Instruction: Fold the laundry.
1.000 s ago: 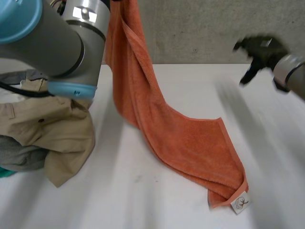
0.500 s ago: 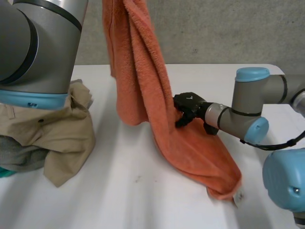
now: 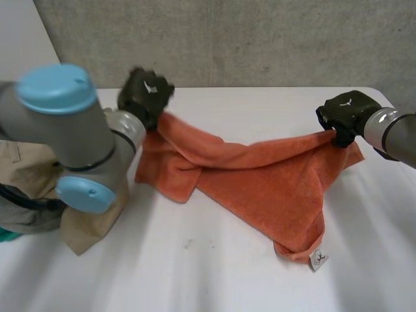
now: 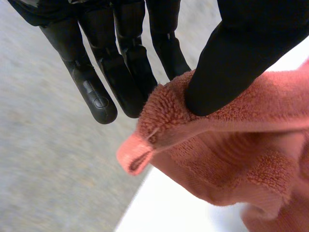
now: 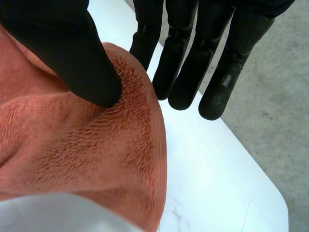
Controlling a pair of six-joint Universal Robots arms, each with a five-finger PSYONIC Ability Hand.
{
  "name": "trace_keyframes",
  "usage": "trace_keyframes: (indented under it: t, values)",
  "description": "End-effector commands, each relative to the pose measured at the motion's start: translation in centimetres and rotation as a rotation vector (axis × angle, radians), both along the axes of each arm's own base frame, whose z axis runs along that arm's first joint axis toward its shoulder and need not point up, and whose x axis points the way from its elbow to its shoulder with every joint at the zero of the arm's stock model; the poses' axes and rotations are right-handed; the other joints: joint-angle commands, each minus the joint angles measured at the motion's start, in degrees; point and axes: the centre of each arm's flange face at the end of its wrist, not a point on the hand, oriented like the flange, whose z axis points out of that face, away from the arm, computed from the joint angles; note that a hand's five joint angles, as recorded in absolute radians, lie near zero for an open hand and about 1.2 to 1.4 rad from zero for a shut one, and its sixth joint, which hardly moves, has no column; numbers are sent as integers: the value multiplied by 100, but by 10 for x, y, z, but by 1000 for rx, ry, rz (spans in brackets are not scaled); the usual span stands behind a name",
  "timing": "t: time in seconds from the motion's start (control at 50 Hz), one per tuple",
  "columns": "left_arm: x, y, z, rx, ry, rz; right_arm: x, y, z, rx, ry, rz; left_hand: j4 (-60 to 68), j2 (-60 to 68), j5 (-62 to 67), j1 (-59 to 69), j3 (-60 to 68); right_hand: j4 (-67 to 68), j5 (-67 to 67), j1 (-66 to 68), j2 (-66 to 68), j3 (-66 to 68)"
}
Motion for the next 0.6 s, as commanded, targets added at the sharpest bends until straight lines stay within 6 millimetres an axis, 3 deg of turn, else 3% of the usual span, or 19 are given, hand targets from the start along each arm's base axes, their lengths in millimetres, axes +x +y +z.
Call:
trace_keyframes:
  t: [0.02, 0.04, 0.06, 0.1, 0.12, 0.14, 0.18, 0.2, 0.28, 0.34, 0.42, 0.5, 0.6]
  values:
    - [-28, -52, 0, -178, 24, 25, 11, -53, 6, -229, -69, -47, 1131, 1136, 1463, 1459, 1156, 1199, 1384, 2274, 1235, 1219]
    - [-31, -59, 13, -234, 58, 36, 10, -62, 15, -290, -93, -72, 1131, 1136, 1463, 1459, 1156, 1199, 1384, 2274, 1235, 1219]
    - [-34, -71, 45, -359, 135, 61, 9, -78, 40, -437, -156, -137, 1131, 1136, 1463, 1459, 1156, 1199, 1384, 2274, 1235, 1219]
    - [-36, -76, 79, -486, 216, 76, 7, -87, 65, -563, -210, -185, 1131, 1136, 1463, 1459, 1156, 1199, 1384, 2274, 1235, 1219]
    - [-35, -77, 97, -546, 256, 83, 4, -92, 90, -687, -275, -227, 1131, 1136, 1463, 1459, 1156, 1199, 1384, 2274, 1235, 1219]
    - [-34, -76, 125, -647, 327, 89, 3, -93, 103, -742, -305, -246, 1131, 1136, 1463, 1459, 1156, 1199, 1384, 2274, 1235, 1219]
    - [-32, -73, 144, -720, 381, 91, 1, -90, 128, -839, -355, -253, 1131, 1136, 1463, 1459, 1156, 1199, 1384, 2274, 1235, 1219]
    - [-30, -69, 157, -762, 424, 87, 0, -82, 152, -916, -381, -246, 1131, 1136, 1463, 1459, 1156, 1199, 1384, 2274, 1235, 1219]
    - [-22, -57, 178, -767, 500, 70, -1, -64, 178, -960, -404, -230, 1131, 1136, 1463, 1459, 1156, 1199, 1384, 2274, 1235, 1219]
    - [-16, -56, 168, -704, 502, 71, -2, -57, 177, -939, -393, -216, 1131, 1136, 1463, 1459, 1156, 1199, 1384, 2274, 1235, 1219]
    - [-2, -53, 146, -602, 466, 82, -4, -45, 156, -827, -342, -189, 1131, 1136, 1463, 1459, 1156, 1199, 1384, 2274, 1235, 1219]
    - [9, -42, 112, -486, 399, 89, -5, -28, 116, -636, -276, -176, 1131, 1136, 1463, 1459, 1156, 1199, 1384, 2274, 1235, 1219]
    - [11, -22, 40, -279, 279, 70, -7, 1, 34, -282, -169, -160, 1131, 1136, 1463, 1459, 1156, 1199, 1384, 2274, 1235, 1219]
